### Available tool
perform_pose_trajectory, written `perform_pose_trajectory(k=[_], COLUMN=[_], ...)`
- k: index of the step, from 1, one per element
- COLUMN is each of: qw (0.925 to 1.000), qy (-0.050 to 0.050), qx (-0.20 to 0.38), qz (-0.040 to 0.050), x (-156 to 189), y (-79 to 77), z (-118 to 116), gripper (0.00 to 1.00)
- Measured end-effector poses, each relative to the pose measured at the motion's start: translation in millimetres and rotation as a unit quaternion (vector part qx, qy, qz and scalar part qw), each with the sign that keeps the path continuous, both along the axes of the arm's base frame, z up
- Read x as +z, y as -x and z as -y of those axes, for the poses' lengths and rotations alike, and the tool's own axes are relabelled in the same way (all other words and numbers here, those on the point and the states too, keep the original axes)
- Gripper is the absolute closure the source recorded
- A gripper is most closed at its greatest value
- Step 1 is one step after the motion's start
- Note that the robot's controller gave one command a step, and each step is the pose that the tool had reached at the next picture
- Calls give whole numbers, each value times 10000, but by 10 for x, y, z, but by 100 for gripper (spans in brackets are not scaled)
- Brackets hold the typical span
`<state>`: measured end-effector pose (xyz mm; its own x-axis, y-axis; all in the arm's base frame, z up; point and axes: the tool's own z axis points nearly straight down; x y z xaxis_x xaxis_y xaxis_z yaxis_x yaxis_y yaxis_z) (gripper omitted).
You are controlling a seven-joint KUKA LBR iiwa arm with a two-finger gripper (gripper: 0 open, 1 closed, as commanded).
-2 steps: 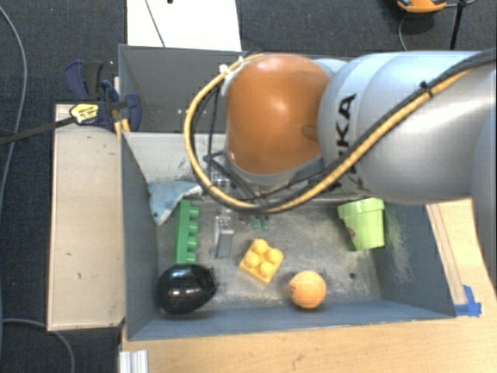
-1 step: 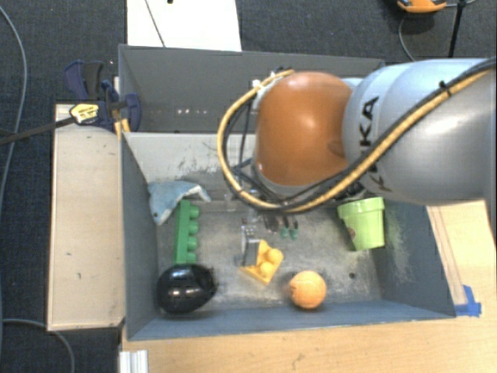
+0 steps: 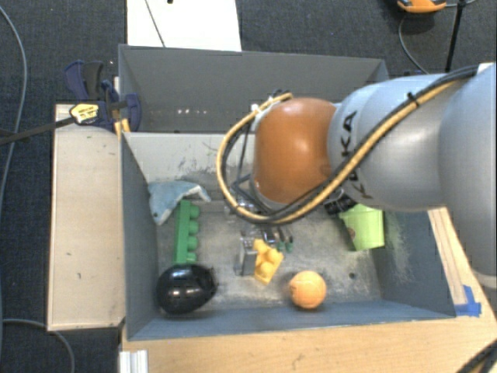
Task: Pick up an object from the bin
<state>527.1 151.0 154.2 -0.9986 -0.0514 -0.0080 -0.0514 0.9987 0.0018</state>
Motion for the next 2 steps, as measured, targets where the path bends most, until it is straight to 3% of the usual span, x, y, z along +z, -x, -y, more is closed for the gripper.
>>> perform_pose_trajectory(k=[1,2], qw=[9985,9968], qy=[-10,11], qx=[552,795], qz=[-2,-20], x=[-566,-853], y=[3,-136], z=[340,620], gripper=[0,0])
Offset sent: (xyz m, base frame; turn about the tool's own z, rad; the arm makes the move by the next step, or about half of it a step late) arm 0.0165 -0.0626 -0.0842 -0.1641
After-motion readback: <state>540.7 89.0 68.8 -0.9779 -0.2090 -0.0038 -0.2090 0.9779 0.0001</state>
